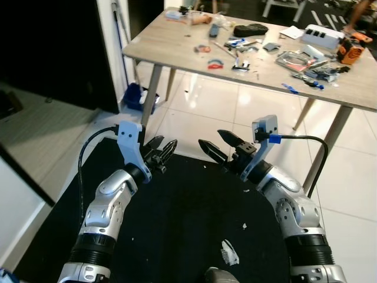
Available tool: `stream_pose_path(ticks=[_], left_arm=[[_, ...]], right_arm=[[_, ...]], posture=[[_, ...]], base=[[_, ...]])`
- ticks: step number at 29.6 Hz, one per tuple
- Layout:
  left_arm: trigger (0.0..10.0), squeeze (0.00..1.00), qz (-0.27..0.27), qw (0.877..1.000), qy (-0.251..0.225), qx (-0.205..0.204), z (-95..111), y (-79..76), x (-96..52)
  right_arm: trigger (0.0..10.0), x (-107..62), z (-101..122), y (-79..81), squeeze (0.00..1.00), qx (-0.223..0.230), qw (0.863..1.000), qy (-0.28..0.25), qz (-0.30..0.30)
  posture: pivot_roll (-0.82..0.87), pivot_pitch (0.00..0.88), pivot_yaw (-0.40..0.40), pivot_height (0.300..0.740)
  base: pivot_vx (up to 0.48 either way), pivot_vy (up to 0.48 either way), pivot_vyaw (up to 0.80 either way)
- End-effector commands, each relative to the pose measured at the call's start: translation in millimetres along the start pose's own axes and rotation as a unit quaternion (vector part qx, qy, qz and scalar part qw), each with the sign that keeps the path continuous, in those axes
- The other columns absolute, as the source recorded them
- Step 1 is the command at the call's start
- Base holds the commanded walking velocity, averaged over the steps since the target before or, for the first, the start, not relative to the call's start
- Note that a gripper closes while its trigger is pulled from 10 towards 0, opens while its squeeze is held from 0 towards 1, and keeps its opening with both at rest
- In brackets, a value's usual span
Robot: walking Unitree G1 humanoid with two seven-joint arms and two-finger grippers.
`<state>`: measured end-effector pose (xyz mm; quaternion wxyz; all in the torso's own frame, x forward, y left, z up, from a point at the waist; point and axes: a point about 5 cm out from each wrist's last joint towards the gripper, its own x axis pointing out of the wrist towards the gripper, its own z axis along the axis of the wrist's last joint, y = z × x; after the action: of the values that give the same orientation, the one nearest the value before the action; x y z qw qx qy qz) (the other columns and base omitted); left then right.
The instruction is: Picking trash to rubbish bin
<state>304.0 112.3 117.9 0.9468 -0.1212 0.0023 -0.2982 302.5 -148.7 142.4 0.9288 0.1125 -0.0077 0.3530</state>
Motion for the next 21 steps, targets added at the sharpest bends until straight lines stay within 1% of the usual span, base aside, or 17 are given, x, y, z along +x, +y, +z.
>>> stream_pose_path(ticks=[1,3,9,21], left_arm=[[10.0,0.00,-0.008,1.000,0.001,0.005,-0.8,-2.1,1.1],[10.0,0.00,-0.009,1.000,0.001,0.005,-1.0,-2.1,1.1],[10.0,0.00,-0.010,1.000,-0.001,0.008,-0.5,-1.9,1.7],[10.0,0.00,-0.012,1.000,-0.006,0.012,0.8,-1.8,2.1]], right_arm=[[10.0,-0.2,0.6,-0.7,0.00,-0.002,1.000,-0.001,-0.002],[10.0,-0.4,0.3,-0.6,0.00,-0.003,1.000,0.000,-0.001],[10.0,-0.4,-0.3,-0.3,0.00,-0.003,1.000,0.006,0.001],[10.0,0.0,1.2,-0.4,0.00,-0.003,1.000,0.001,0.000]], posture=[[-0.10,0.000,0.025,0.740],[-0.10,0.000,0.024,0.740],[-0.10,0.000,0.024,0.740],[-0.10,0.000,0.020,0.740]], base=[[0.480,0.000,0.00],[0.480,0.000,0.00],[0.480,0.000,-0.80],[0.480,0.000,-0.78]])
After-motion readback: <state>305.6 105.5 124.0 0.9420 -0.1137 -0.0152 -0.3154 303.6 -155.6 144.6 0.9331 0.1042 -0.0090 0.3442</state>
